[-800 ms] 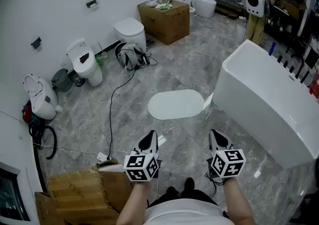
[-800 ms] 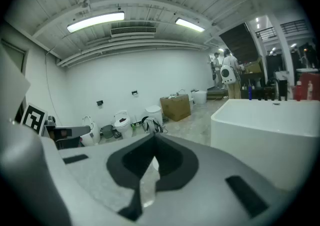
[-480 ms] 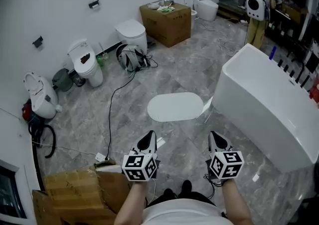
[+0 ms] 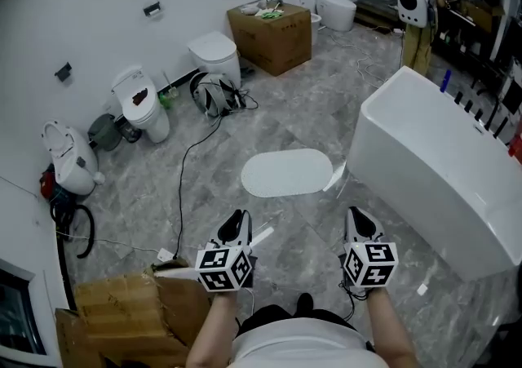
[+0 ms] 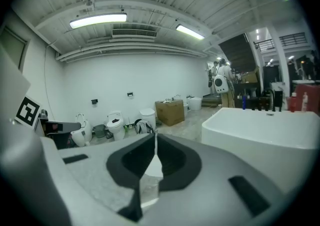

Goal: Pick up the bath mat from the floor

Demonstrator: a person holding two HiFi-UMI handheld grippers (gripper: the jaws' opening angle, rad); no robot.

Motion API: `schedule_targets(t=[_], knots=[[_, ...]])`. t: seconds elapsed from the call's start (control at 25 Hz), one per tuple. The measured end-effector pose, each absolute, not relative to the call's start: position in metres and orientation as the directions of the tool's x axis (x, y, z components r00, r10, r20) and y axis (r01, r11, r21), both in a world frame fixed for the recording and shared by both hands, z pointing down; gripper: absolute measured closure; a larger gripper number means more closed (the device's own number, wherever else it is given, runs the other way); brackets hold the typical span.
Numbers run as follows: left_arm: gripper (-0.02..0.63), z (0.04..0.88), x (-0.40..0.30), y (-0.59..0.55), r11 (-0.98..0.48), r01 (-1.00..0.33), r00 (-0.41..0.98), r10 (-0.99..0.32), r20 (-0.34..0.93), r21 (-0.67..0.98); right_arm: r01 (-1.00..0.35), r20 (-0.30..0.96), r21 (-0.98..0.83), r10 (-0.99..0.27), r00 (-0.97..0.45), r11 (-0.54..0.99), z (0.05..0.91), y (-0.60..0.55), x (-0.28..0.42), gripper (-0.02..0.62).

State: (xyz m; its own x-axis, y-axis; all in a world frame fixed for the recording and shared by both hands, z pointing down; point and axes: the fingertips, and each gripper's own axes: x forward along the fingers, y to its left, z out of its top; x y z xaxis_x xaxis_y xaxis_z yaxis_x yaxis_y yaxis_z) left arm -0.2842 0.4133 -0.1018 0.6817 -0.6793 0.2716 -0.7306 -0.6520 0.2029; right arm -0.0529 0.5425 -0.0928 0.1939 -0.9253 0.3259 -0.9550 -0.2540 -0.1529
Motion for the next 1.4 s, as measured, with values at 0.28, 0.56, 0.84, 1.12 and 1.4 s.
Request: schedule_targets(t=[0.28,0.56,0.84,1.12,1.4], knots=[[0.465,-0.098,-0.277,0.413,-0.640,-0.747,0.662,-0.695,0.279,0.178,-0.948,0.400,-0.174,-0.899,0.179,-0.266,-0.072,0.541,-0.029,0.491],[0.426,-0.091,-0.275,0.391,-0.614,-0.770,0.636,-0.712,0.298,0.175,-0.943,0.438,-0.207,-0.886,0.150,-0.261,-0.061,0.527,-0.018,0.436],[0.397,-0.067,-0.261,0.326,-0.592,-0.782,0.621,-0.709,0.334,0.195,-0.933,0.470,-0.224,-0.870,0.149,-0.281,-0.045,0.474,0.003,0.436],[0.394,-0.048,-0.238,0.218,-0.573,-0.790,0.610,-0.703,0.365,0.217,-0.932,0.498,-0.214,-0.853,0.154,-0.293,-0.041,0.377,0.035,0.436],[0.388,-0.039,-0.218,0.118,-0.570,-0.791,0.609,-0.693,0.386,0.224,-0.919,0.520,-0.200,-0.832,0.194,-0.339,-0.041,0.282,0.068,0.436]])
